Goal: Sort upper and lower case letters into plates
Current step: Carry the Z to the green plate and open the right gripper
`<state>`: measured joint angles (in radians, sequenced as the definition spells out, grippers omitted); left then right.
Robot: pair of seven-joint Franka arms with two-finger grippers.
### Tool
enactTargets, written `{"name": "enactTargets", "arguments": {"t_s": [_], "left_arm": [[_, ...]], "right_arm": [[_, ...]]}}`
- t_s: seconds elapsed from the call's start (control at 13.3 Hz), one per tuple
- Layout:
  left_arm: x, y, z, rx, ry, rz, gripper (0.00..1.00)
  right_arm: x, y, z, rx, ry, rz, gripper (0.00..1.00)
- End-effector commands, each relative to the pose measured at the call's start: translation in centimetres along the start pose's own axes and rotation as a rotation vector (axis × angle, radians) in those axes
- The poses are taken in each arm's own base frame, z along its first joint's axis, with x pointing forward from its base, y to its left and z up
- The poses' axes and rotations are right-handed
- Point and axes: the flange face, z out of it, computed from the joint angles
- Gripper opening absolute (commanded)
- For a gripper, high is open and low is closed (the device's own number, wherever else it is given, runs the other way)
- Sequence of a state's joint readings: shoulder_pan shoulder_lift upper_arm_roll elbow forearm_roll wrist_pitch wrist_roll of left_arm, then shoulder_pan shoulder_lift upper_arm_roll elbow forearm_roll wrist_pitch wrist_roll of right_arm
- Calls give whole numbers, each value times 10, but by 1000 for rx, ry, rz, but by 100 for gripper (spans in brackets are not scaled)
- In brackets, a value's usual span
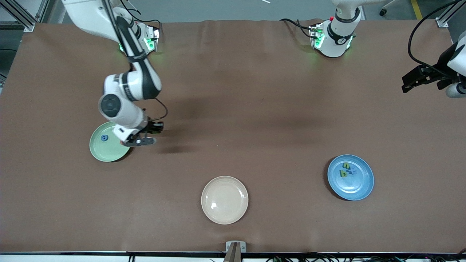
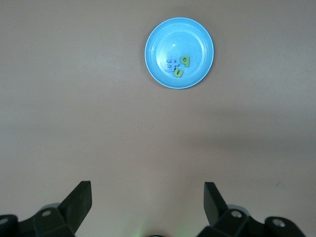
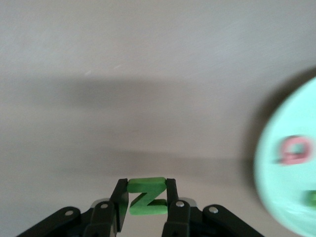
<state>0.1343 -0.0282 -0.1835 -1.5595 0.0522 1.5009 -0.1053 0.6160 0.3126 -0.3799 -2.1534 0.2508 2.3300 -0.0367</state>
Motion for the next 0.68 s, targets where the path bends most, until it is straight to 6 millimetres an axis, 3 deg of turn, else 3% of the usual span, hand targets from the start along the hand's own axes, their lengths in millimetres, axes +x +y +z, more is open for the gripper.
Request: {"name": "enactTargets", "arguments": {"t_s": [0.0, 0.3, 0.6], "left_arm": [[-2, -1, 0, -17, 8, 20, 100], [4, 9, -8, -17, 66, 43, 100], [-1, 0, -6, -14, 38, 58, 100]], "right_arm": [[5, 63, -21, -7, -1, -73, 13], [10, 141, -25, -21, 19, -139, 13], [16, 173, -5, -47, 14, -135, 13]]}}
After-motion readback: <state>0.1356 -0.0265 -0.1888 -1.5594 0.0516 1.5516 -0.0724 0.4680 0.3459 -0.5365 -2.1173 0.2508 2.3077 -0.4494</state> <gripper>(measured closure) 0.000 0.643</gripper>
